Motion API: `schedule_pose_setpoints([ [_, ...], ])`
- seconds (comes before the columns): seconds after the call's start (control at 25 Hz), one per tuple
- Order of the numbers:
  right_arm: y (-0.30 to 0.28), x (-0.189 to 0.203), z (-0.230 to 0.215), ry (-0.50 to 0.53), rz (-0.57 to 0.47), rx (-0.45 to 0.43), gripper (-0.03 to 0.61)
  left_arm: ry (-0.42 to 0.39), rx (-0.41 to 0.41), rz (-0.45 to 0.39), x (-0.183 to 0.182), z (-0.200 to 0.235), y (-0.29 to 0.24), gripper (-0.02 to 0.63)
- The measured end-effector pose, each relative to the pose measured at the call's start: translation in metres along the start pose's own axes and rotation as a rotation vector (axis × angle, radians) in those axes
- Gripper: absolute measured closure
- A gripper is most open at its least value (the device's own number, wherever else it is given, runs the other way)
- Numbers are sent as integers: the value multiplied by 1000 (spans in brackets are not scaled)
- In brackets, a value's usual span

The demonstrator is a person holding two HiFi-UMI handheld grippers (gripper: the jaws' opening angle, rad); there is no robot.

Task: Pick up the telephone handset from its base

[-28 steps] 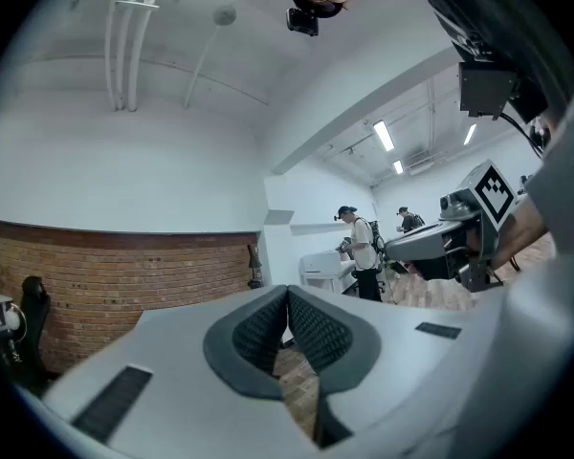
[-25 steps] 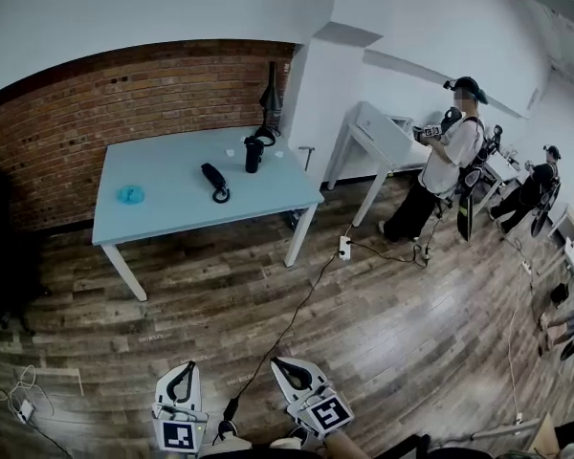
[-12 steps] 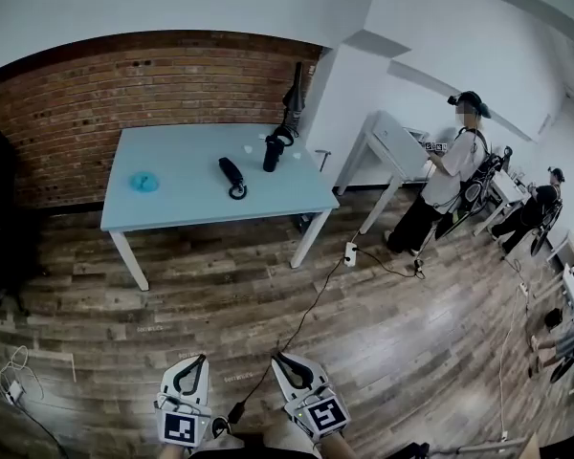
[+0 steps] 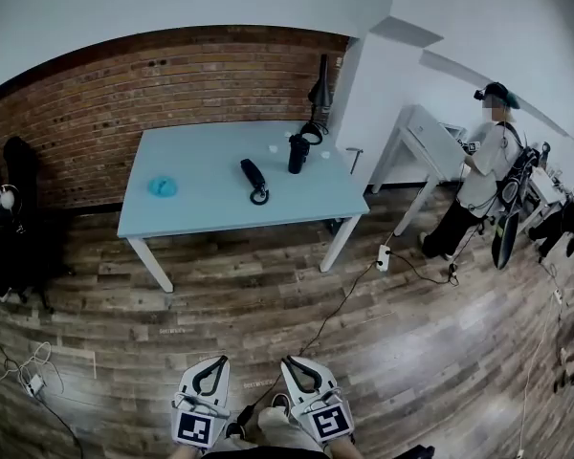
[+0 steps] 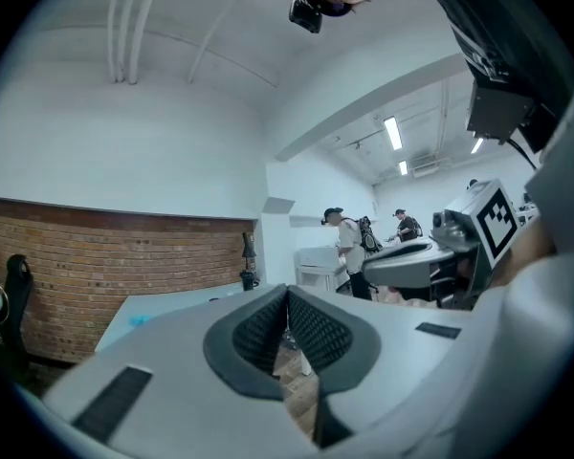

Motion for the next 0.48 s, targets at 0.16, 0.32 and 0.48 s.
schedule_pose_setpoints([
  [0.16, -22, -3, -37, -49, -26, -55, 549, 3, -58, 32, -12, 2, -38, 597],
  [0.32, -43, 4, -63, -61, -12, -116, 551, 12, -124, 19, -24, 9, -65, 597],
  [0.48, -68, 9, -74, -66, -1, -135, 552, 5, -143, 60, -16, 14, -69, 597],
])
Point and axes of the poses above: the fingertips, and each gripper's own axes: y backward along the fingers, z to its left, x out of its underside, the point moved 1 cm from there along y, backward along the fingers, and after that the axes turned 3 degrees about -y, right-handed, at the moved point
